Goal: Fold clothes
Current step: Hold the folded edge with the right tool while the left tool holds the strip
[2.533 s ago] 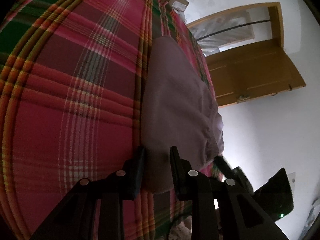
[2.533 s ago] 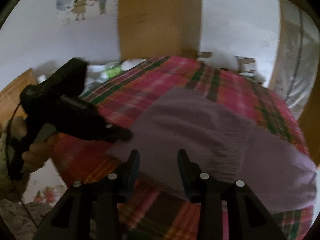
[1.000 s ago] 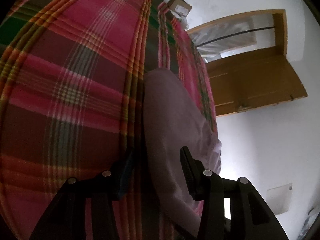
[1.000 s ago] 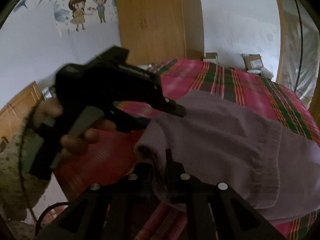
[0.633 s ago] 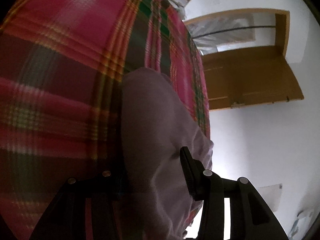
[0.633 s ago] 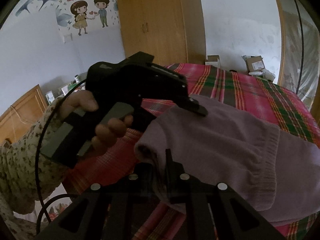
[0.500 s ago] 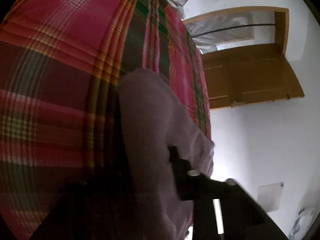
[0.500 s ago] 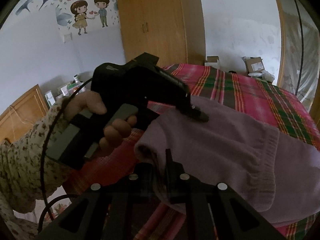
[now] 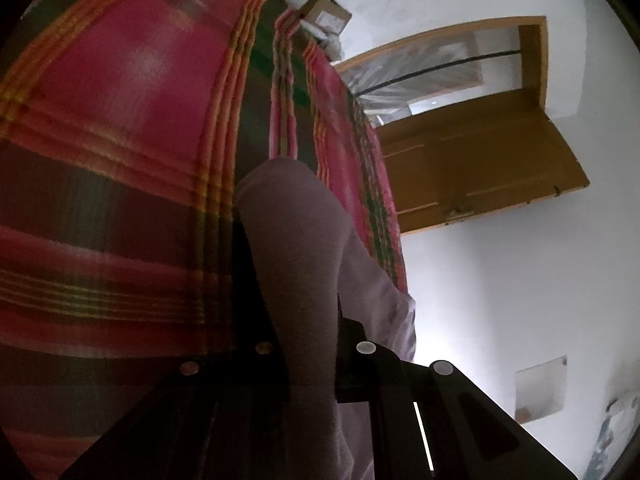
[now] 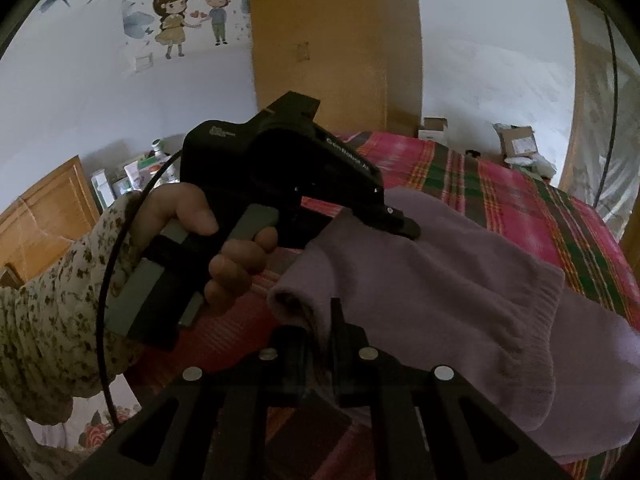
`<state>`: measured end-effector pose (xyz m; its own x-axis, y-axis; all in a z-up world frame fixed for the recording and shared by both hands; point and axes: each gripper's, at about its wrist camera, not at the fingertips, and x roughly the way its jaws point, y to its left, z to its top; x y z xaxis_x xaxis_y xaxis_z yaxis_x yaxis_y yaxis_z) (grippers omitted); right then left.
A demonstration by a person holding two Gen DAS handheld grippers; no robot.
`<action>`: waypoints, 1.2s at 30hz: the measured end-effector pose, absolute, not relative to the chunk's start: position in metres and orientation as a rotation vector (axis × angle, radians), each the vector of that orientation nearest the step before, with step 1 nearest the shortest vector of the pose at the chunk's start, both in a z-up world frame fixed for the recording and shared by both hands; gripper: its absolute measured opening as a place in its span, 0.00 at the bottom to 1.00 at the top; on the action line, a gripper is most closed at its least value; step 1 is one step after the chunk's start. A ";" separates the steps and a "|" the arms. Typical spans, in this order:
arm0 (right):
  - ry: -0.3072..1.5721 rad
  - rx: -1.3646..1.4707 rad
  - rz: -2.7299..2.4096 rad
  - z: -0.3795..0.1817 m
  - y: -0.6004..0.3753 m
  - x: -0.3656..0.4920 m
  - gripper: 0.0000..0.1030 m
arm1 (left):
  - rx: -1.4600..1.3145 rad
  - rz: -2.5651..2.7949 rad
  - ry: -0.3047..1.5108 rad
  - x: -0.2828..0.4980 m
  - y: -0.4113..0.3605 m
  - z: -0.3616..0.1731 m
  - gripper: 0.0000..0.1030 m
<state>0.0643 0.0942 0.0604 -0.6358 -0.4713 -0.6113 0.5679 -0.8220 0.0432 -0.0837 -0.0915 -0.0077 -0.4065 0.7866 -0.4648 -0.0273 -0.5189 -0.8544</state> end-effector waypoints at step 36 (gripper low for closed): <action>0.206 0.982 -2.030 0.028 -0.029 0.040 0.19 | -1.265 2.311 -1.022 -0.029 -0.228 -0.001 0.16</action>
